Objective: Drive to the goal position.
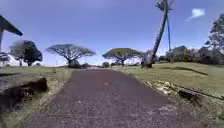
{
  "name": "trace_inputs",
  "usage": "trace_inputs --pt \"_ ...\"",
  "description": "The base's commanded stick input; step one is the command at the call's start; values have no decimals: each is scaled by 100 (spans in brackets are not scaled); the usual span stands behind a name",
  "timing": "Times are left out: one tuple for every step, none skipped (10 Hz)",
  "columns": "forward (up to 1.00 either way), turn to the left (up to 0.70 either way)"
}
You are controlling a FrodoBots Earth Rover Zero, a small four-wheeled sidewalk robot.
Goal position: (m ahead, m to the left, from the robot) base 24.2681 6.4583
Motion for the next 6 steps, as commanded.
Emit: trace_inputs --pt "100 38" --pt "100 40" --pt "100 3" --pt "100 3" --pt "100 5" --pt "100 35"
